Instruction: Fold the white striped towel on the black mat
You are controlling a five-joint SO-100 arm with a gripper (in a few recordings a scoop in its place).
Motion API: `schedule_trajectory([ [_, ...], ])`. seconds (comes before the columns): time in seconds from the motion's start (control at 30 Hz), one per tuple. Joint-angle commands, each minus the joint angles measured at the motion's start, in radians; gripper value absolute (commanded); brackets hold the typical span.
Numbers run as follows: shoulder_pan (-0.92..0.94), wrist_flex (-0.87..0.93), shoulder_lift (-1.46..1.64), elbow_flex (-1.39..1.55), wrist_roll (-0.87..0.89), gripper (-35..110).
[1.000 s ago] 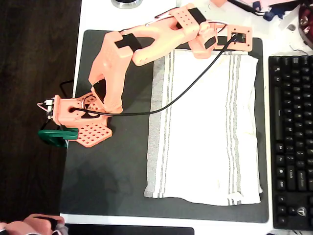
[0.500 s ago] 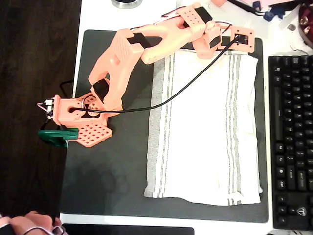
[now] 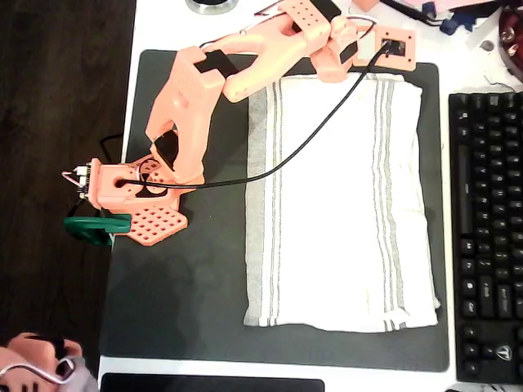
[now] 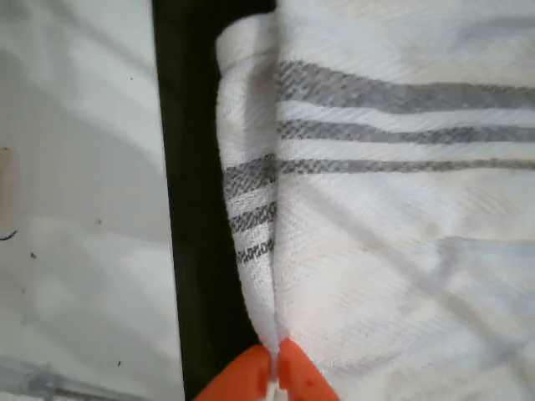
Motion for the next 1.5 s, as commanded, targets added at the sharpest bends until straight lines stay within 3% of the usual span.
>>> schedule_trajectory([
  [0.0,-0.031,0.023,0.104,-0.028,0.002,0],
  [0.43,-0.005,0.164,0.313,-0.057,-0.003,0],
  [1.0,0.219,0.218,0.776,0.276,-0.166,0],
  [1.27,0.009,0.043,0.615,0.426,-0.080,16],
  [1.47,-0.011,-0.075,0.371,0.383,-0.057,21],
])
